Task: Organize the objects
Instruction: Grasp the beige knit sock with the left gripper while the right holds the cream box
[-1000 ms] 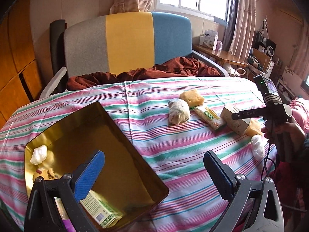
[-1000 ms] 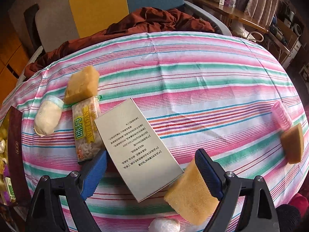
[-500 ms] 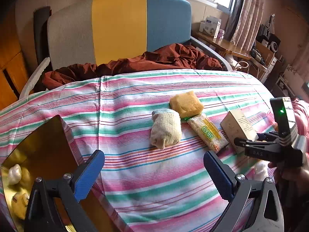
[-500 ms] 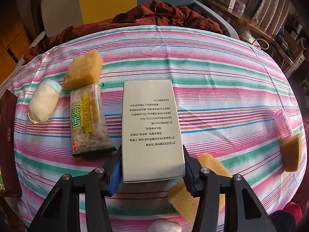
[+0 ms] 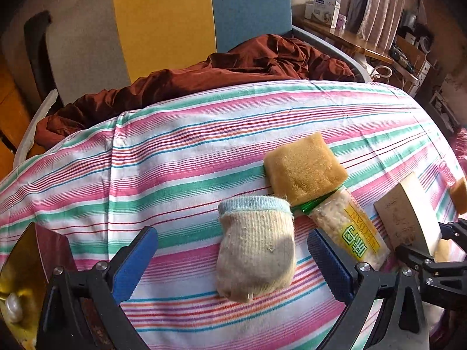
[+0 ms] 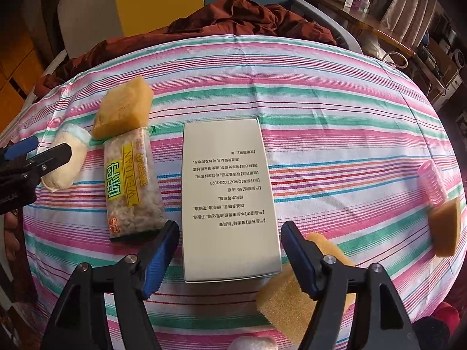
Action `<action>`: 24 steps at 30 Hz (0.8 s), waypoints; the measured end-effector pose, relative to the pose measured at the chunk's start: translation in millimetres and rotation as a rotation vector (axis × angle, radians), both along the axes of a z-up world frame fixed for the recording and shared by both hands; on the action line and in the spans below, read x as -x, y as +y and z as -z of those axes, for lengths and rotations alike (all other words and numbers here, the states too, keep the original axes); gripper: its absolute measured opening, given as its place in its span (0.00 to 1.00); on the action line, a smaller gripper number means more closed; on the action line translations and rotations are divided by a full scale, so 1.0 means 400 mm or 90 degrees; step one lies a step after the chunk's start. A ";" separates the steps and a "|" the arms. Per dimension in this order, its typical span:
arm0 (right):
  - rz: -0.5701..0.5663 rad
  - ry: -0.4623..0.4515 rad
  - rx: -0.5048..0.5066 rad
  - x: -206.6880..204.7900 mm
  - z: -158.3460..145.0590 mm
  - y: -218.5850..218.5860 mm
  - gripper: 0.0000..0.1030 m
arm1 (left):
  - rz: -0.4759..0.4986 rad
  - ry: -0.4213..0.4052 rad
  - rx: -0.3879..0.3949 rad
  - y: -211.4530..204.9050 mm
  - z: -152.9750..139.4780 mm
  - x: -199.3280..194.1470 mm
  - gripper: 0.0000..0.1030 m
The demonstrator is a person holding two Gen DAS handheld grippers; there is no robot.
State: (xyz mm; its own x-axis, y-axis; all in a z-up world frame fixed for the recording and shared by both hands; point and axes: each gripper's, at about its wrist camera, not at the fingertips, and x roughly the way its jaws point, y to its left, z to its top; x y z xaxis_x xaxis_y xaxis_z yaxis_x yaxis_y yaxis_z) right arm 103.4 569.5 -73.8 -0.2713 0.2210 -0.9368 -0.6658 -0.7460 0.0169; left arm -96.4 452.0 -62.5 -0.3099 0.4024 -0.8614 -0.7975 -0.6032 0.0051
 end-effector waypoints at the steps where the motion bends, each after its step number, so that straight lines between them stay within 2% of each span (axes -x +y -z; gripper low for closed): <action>1: 0.001 -0.001 0.000 0.001 0.000 0.002 0.72 | 0.003 0.001 0.007 0.010 0.011 0.005 1.00; 5: 0.003 -0.002 -0.006 0.008 0.003 0.010 0.72 | -0.003 -0.024 0.024 0.036 0.054 0.031 1.00; 7: 0.005 -0.003 -0.007 0.009 0.004 0.015 0.72 | -0.028 -0.061 0.030 0.037 0.082 0.054 0.99; 10: 0.009 0.001 -0.012 0.011 0.003 0.021 0.71 | -0.047 -0.045 0.019 0.027 0.087 0.064 1.00; 16: -0.006 -0.012 -0.017 0.026 0.013 0.020 0.51 | -0.056 -0.036 0.021 0.017 0.089 0.057 1.00; 18: -0.008 -0.012 -0.017 0.028 0.014 0.021 0.50 | -0.057 -0.030 0.026 0.012 0.087 0.051 0.97; 21: -0.010 -0.013 -0.014 0.032 0.019 0.021 0.49 | -0.053 -0.014 0.026 0.000 0.073 0.036 0.83; 24: -0.012 -0.014 -0.014 0.030 0.022 0.020 0.49 | -0.041 0.000 0.026 -0.011 0.055 0.009 0.57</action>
State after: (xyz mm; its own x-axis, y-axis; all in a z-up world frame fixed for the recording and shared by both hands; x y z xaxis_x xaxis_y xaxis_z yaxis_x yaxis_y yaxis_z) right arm 91.4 577.4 -82.7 -0.2545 0.2369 -0.9376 -0.6513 -0.7587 -0.0149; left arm -100.0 447.6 -84.7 -0.3346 0.3461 -0.8765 -0.7572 -0.6524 0.0314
